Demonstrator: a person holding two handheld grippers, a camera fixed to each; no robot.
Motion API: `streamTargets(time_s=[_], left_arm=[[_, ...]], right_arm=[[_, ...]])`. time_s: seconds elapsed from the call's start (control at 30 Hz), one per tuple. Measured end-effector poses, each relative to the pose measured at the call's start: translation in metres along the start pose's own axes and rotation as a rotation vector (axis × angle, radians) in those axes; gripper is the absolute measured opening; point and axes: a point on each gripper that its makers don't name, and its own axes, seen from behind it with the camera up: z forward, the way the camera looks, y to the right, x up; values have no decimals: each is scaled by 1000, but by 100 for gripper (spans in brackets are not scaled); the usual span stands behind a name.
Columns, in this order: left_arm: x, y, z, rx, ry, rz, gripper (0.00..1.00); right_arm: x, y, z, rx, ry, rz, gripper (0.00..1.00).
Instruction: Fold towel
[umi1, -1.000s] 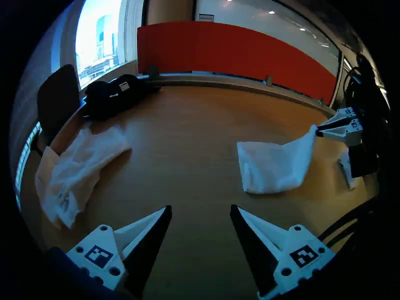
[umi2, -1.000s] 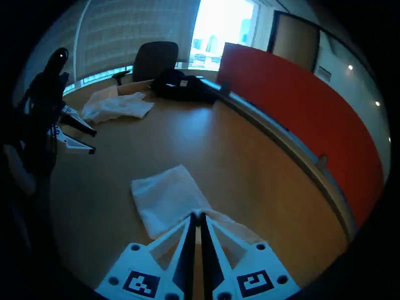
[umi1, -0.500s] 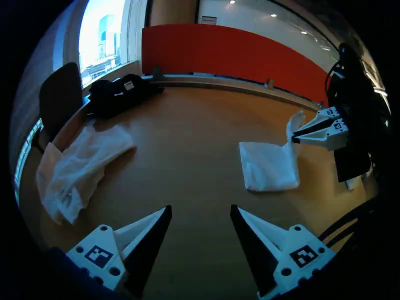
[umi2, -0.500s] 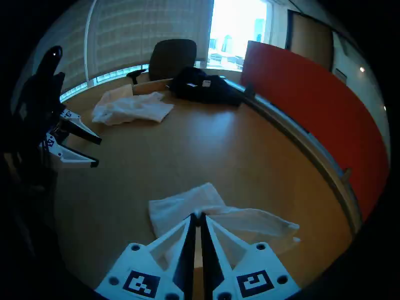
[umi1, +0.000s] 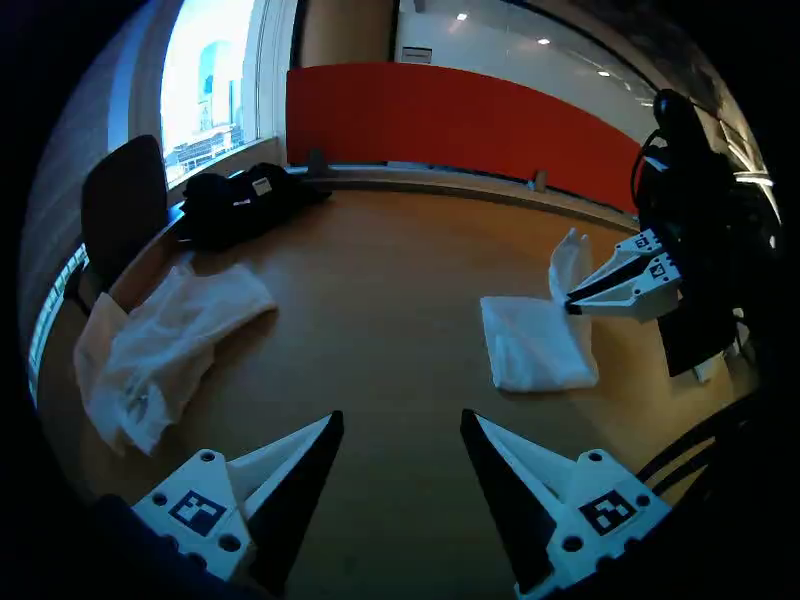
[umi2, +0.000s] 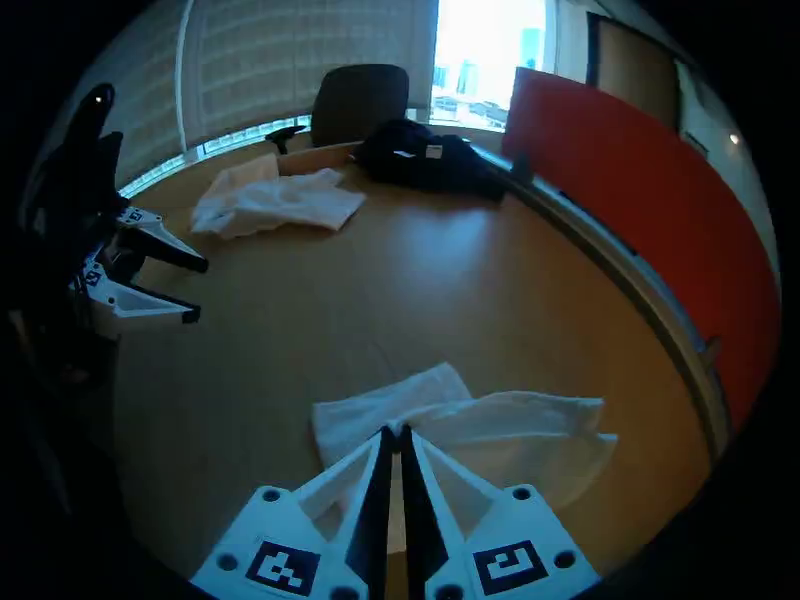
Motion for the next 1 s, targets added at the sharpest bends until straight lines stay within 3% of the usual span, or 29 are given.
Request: streamTargets(time_s=[0.2,0.53,0.63,0.77,0.8,0.83,1.0], left_arm=[[6,0,-2,-3,54,11,86],[7,-1,-3,5,70,0,87],[7,-2,-3,8,72,4,87],[10,-3,-3,14,83,11,87],[10,-4,-4,16,87,12,87],[10,-4,-3,17,87,13,87],[9,-6,-2,21,86,13,86]], right_arm=[[-5,-10,10,31,-18,11,6],[-11,-17,20,56,-37,18,7],[-12,-19,23,59,-40,24,11],[-13,-17,24,50,-36,36,59],[-14,-16,24,46,-35,39,67],[-14,-15,23,43,-34,41,73],[-16,-10,17,24,-25,52,86]])
